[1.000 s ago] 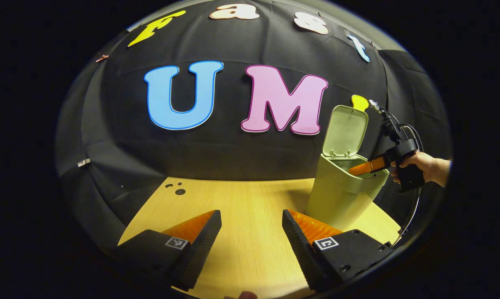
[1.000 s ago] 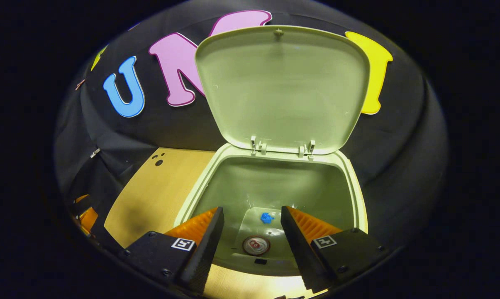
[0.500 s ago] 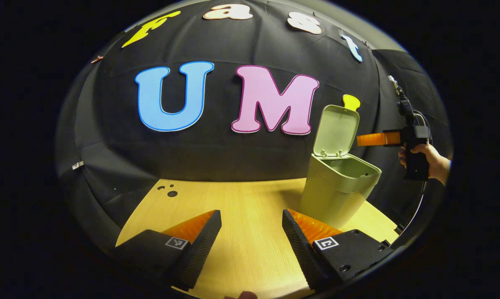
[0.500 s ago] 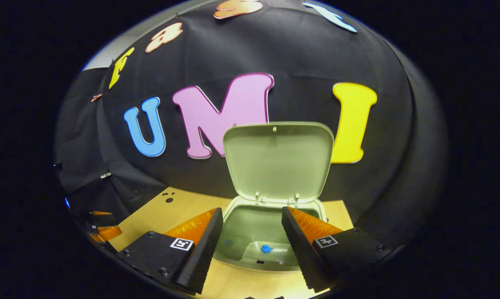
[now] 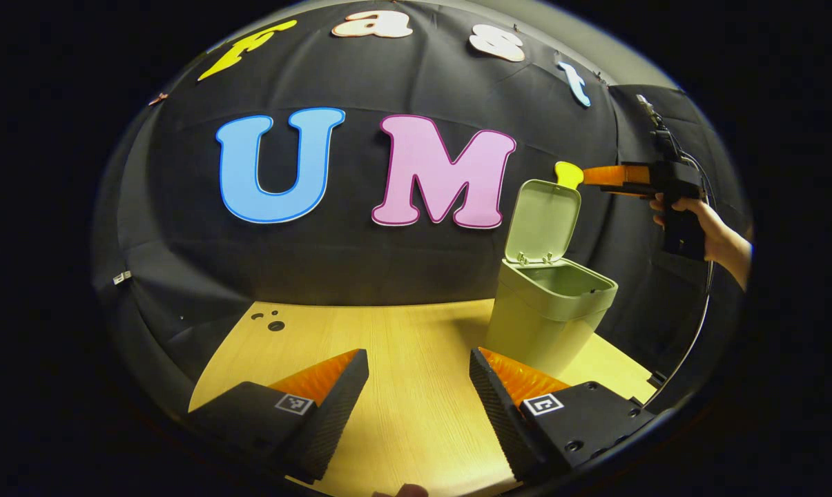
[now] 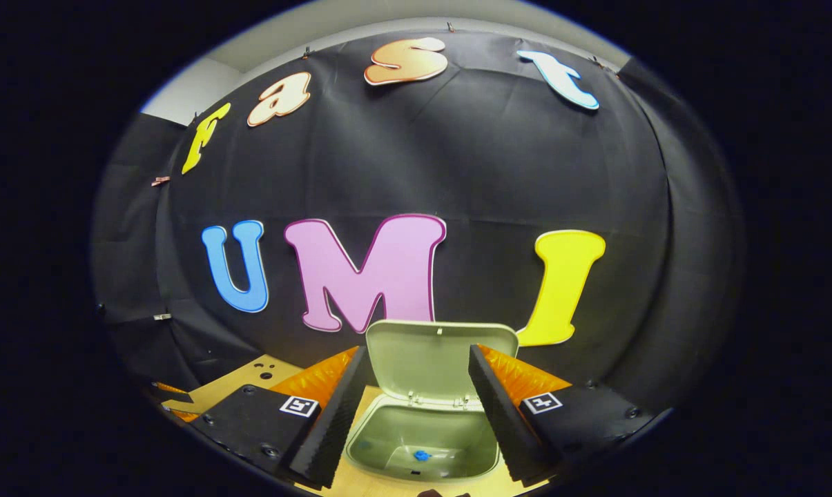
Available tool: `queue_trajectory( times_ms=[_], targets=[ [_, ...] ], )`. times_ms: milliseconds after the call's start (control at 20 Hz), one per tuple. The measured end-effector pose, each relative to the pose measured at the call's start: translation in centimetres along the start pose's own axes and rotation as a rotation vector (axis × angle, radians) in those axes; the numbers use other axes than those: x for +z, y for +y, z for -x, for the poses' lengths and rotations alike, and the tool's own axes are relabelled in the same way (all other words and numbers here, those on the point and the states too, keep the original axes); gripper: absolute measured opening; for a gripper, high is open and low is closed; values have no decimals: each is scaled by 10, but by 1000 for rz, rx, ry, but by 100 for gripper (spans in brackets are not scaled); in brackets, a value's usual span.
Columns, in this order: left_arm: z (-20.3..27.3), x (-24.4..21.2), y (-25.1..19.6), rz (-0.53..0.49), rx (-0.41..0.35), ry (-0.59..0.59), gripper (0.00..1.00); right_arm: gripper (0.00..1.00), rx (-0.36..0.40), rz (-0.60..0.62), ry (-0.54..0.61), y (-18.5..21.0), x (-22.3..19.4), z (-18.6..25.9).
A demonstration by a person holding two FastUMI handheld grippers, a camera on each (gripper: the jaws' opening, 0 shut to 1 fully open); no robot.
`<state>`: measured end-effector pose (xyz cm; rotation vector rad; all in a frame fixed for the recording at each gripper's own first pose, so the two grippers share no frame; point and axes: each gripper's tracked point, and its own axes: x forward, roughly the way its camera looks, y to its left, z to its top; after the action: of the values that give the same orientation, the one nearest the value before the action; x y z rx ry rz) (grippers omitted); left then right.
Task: Press the lid of the desktop garbage bin to open it, pick up the crumpled paper on the desktop and throw it into the bin, then pick up the pop can on the desktop and drop it into the bin, and finally close the garbage bin lid.
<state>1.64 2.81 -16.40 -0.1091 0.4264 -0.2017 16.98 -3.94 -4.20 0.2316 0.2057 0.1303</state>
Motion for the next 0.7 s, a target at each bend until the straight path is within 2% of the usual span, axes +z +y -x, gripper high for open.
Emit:
queue_trajectory(
  times_ms=[300,700],
  targets=[
    [7,-2,4,18,9,-4,95,92,-46,29,-61,-10,38,-25],
    [14,-2,18,36,58,-7,95,92,-86,12,-12,-26,28,-73]
  ],
)
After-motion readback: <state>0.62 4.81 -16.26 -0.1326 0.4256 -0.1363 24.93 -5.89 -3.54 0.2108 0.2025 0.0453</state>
